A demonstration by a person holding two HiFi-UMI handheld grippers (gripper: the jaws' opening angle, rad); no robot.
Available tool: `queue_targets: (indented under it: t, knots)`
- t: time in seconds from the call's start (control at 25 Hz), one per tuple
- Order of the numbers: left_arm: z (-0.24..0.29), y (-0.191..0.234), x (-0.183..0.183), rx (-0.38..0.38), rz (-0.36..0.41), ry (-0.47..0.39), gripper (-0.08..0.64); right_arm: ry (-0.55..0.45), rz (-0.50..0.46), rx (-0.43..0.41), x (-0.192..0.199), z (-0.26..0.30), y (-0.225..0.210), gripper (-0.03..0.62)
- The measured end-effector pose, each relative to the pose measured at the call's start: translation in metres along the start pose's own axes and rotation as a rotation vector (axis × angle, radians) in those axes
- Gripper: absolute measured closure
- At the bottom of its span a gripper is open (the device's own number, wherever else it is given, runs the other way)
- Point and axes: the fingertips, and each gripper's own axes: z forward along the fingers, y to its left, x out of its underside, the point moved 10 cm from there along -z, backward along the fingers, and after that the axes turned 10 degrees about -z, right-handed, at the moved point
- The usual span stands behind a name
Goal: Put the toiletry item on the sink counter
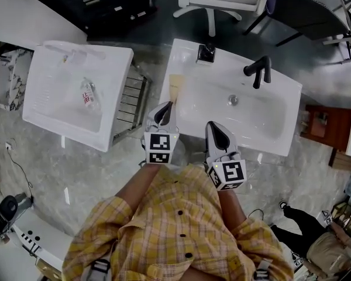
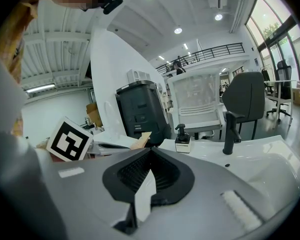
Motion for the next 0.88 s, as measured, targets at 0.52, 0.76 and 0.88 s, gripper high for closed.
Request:
queue_targets:
  t: [0.52,0.76,0.88]
  knots:
    - [0.042,0.012,0.015,-0.017,-0.006,0.062,0.557,0.022,0.01,0.019,0.008,-0.003,-0.001,0.594]
    - [0.062,0.021,0.022,-0.03,-0.023,0.065,0.557,0.035,0.013,0.029,0.012,-0.007,-0.004,0.594]
    - [0.072,0.027,0.024,-0.036,-0.025,0.069,0.557,0.038,0.016,0.035,0.013,-0.008,-0.004,0.594]
